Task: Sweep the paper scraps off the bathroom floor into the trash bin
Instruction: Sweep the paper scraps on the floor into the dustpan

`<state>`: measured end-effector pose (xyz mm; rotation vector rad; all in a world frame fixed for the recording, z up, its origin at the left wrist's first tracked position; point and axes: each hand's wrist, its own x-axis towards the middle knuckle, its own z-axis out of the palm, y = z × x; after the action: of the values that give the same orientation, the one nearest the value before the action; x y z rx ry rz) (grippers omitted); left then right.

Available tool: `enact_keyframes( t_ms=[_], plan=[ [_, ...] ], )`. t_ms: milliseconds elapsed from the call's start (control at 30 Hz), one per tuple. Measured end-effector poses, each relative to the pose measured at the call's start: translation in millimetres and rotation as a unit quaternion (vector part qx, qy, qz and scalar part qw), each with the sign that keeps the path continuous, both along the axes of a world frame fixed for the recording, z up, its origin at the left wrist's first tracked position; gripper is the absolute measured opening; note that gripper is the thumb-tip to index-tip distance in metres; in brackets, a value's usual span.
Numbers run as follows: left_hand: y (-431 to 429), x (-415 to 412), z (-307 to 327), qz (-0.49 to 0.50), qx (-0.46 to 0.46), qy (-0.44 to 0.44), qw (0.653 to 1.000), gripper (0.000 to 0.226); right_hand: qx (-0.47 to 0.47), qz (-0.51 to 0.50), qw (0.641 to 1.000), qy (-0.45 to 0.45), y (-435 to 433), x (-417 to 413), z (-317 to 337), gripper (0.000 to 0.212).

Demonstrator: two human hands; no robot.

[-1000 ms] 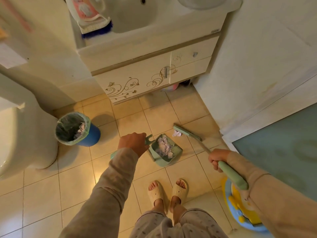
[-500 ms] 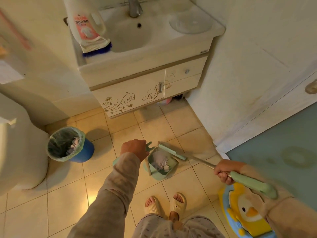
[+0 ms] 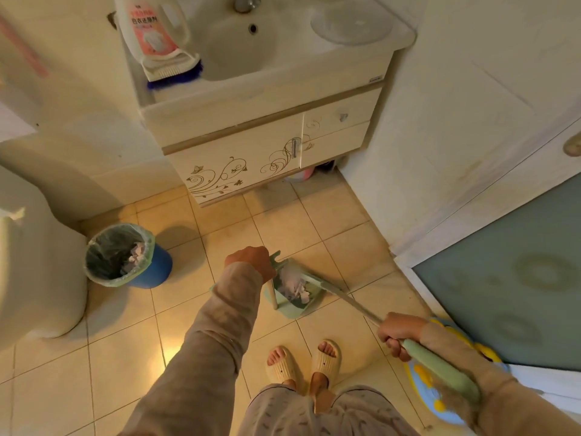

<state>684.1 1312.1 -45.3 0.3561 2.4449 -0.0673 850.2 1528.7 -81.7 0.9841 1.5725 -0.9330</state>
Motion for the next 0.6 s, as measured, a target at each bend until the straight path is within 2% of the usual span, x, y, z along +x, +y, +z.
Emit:
enact_keyframes(
  t_ms=[133,200,333,467,600],
  plan=[
    [2.0,-2.3,-2.0,0.012,-0.006,-0.055,0.998,0.037,0.006,-0.046,0.999,0.008,15.6,3.9,13.1,0.034],
    [-2.4,4.3,-4.5,0.000,-0.039,-0.082,0.996,0.035,0.007,-0.052,0.999,0.014,17.0,1.8,17.3,0.037],
    [-17.8,17.7,-16.7,0.014,-0.058,-0.078,0.995,0.031,0.015,-0.067,0.997,0.027,10.6,-2.7,18.4,0.038],
    [-36.6,26.2,-19.8,0.099,-0.019,-0.097,0.990,0.035,0.010,-0.077,0.996,0.045,9.7,-12.8,16.3,0.035],
    [-67.5,38.7,-17.9,0.219,0.036,-0.124,0.967,0.034,-0.003,-0.089,0.994,0.067,16.2,-35.5,14.3,0.034]
  ],
)
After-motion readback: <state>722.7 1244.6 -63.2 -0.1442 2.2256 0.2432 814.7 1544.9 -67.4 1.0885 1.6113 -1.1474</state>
